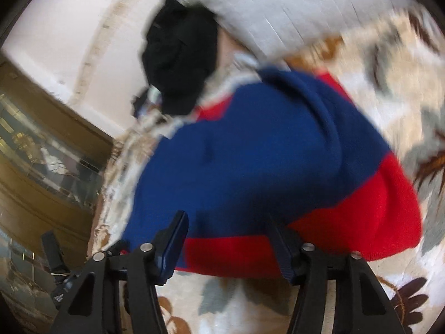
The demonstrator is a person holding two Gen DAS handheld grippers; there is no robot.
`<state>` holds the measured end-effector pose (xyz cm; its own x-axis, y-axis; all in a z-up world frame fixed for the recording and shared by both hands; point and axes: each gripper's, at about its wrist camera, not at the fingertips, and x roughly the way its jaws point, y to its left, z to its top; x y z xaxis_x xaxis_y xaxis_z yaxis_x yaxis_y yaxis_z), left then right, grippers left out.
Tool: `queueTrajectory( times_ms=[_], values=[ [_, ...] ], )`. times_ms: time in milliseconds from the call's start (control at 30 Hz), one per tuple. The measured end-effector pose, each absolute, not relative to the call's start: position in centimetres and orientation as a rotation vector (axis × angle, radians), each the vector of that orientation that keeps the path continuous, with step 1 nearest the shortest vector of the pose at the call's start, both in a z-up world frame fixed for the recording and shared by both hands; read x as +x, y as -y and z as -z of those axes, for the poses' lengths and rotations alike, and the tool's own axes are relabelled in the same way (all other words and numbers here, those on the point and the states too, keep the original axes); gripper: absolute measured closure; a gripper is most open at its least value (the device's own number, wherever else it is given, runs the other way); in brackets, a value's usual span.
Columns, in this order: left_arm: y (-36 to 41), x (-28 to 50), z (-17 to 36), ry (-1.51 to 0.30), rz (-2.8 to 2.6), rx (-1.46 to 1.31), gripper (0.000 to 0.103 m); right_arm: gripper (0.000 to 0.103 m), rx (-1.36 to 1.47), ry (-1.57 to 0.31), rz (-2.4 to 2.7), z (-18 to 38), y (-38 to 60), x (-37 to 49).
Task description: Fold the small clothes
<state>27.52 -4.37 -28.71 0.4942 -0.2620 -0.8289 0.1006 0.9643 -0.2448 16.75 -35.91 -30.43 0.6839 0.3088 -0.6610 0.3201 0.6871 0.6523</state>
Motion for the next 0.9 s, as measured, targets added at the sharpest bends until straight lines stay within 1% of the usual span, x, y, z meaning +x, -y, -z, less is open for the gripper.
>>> queueTrajectory(
  times_ms=[33, 133, 200, 233, 267, 300, 333, 433, 567, 600, 633, 667, 700, 767, 833, 900],
  values=[
    [4.5, 27.7, 29.0, -1.048, 0.233, -0.181, 0.056, 0.049, 0.850, -0.837, 0.009, 30.4, 36.1, 16.6],
    [4.5, 27.5, 28.8, -1.049, 0.240, -0.207, 0.056, 0.047, 0.907, -0.786, -0.022, 29.2, 37.0, 15.4],
    [4.3, 27.0, 28.4, -1.047, 0.262, -0.225, 0.052, 0.047, 0.936, -0.753, -0.063, 28.3, 37.5, 14.3],
    [4.1, 26.9, 28.3, -1.060, 0.281, -0.240, 0.040, 0.045, 0.942, -0.753, -0.073, 28.1, 37.7, 13.9],
    [3.9, 26.8, 28.3, -1.074, 0.296, -0.258, 0.031, 0.038, 0.961, -0.771, -0.086, 28.1, 37.9, 13.4],
    [3.7, 26.5, 28.5, -1.089, 0.306, -0.286, 0.030, 0.035, 0.982, -0.788, -0.096, 28.2, 37.8, 13.1],
    [3.6, 26.3, 28.7, -1.096, 0.313, -0.302, 0.030, 0.034, 1.016, -0.808, -0.109, 28.6, 37.9, 12.6],
    [3.7, 26.3, 29.5, -1.126, 0.329, -0.333, 0.030, 0.034, 1.121, -0.870, -0.110, 30.2, 38.1, 11.1],
    [4.4, 27.2, 30.2, -1.134, 0.360, -0.416, 0.031, 0.034, 1.136, -0.866, 0.002, 31.4, 39.1, 10.1],
    [4.6, 27.5, 30.4, -1.129, 0.360, -0.439, 0.034, 0.034, 1.154, -0.868, 0.043, 32.0, 39.7, 10.0],
    [4.7, 27.7, 30.5, -1.119, 0.360, -0.461, 0.044, 0.034, 1.188, -0.869, 0.073, 32.8, 40.4, 10.1],
    [4.9, 27.9, 30.6, -1.112, 0.360, -0.477, 0.051, 0.034, 1.264, -0.855, 0.095, 33.9, 41.2, 9.9],
    [5.0, 28.2, 30.8, -1.108, 0.355, -0.485, 0.054, 0.034, 1.314, -0.823, 0.093, 34.4, 41.6, 9.7],
    [5.1, 28.6, 30.9, -1.095, 0.347, -0.506, 0.068, 0.034, 1.339, -0.743, 0.103, 34.3, 42.3, 9.7],
    [5.1, 28.9, 30.7, -1.066, 0.348, -0.530, 0.072, 0.034, 1.320, -0.679, 0.135, 34.1, 42.8, 10.2],
    [5.5, 29.2, 30.5, -1.043, 0.365, -0.536, 0.072, 0.034, 1.341, -0.654, 0.136, 34.7, 42.9, 11.1]
  ],
)
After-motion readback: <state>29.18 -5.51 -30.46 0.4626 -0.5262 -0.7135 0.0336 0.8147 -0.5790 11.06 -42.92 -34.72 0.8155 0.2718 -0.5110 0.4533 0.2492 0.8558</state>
